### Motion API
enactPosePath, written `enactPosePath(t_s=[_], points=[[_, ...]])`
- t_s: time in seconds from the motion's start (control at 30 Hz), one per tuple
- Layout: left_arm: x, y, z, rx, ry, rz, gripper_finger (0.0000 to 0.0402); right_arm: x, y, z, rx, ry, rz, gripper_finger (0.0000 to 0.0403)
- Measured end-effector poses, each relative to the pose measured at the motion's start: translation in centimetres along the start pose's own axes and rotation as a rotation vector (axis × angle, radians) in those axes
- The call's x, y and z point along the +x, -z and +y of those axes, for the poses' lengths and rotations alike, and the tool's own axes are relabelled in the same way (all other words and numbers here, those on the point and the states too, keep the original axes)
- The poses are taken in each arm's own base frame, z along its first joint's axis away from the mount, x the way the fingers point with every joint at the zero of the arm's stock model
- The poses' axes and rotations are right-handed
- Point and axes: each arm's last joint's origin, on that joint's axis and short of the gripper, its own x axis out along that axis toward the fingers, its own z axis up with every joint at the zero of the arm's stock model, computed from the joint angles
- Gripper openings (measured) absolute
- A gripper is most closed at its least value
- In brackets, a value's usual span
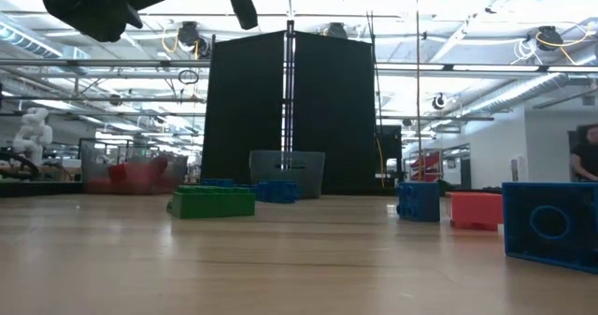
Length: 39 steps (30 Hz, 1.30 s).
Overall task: Sort blocks
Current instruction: Put the orange game piece into the top left black transparent bin
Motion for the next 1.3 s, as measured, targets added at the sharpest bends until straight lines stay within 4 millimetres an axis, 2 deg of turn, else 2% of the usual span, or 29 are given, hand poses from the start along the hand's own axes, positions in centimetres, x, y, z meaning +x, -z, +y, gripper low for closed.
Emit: enactPosePath(t_s=[0.13, 0.37, 0.57, 0.73, 0.9, 1.07, 1.17, 1.3], points=[[0.0, 0.0, 0.0, -0.001, 0.003, 0.001, 0.0125, 0.0, 0.0, 0.1, 0.007, -0.003, 0.005, 0.0122], [0.0, 0.2, 0.0, 0.017, 0.017, 0.063, 0.0131, 0.0, 0.1, 0.0, 0.048, 0.010, 0.012, 0.0182], [0.0, 0.1, 0.1, 0.009, 0.024, 0.089, 0.0134, -0.5, 0.3, -0.2, 0.016, 0.010, 0.069, 0.0181], [-0.1, 0.3, 0.1, -0.019, 0.055, 0.219, 0.0135, -3.3, -1.1, -1.0, -0.041, 0.099, 0.176, 0.0169], [-0.3, 1.6, -0.1, -0.252, 0.067, 0.471, 0.0136, -7.2, -2.2, -1.0, 0.012, 0.238, 0.352, 0.0164], [-0.6, 4.1, -1.0, -0.451, 0.032, 0.781, 0.0136, -10.9, -1.4, -0.6, 0.191, 0.399, 0.604, 0.0164], [-1.1, 5.9, -1.7, -0.542, -0.028, 0.951, 0.0137, -12.1, -0.4, -0.3, 0.307, 0.458, 0.725, 0.0164], [-2.1, 8.1, -2.7, -0.639, -0.119, 1.081, 0.0137, -12.6, 0.6, 0.2, 0.383, 0.484, 0.845, 0.0164]])
